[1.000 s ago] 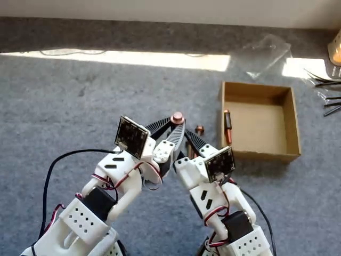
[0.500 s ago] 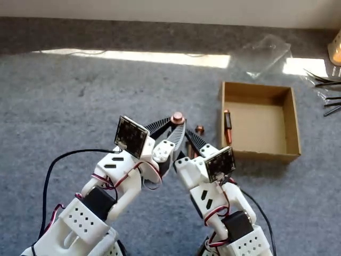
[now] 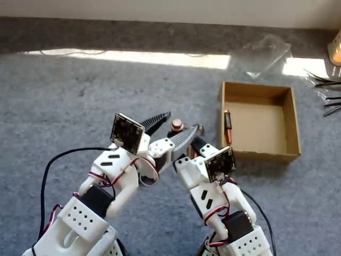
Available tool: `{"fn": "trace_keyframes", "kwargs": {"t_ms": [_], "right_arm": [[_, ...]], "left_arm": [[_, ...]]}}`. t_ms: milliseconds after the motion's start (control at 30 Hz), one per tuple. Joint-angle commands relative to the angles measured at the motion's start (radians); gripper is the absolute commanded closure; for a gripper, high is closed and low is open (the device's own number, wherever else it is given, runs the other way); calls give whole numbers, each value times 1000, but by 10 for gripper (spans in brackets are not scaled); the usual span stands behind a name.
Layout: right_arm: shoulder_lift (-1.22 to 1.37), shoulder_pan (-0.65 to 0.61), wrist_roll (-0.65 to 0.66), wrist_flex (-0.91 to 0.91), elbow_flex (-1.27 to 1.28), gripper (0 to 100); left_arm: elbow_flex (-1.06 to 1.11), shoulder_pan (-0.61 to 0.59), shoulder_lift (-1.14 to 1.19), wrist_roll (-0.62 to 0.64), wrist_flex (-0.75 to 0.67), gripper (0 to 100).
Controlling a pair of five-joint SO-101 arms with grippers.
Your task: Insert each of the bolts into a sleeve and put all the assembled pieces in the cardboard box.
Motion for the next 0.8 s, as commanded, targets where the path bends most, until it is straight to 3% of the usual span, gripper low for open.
{"fn": "trace_keyframes", "kwargs": {"t_ms": [0, 267, 367, 467, 600, 767], "right_arm": [[-7, 12, -3, -38, 150, 994], [-7, 12, -2, -2, 150, 994], [-5, 13, -2, 1, 150, 994], [-15, 39, -2, 47, 150, 994], [-15, 96, -5, 53, 150, 994], [-15, 159, -3, 54, 150, 994]], "left_arm": [[-102, -61, -21, -6, -34, 755], [-163, -124, -137, -6, -26, 755], [-156, -217, -278, -6, 81, 760], [-130, -292, -412, -6, 172, 828], [-73, -367, -529, -6, 175, 959], [2, -417, -565, -6, 180, 986]]}}
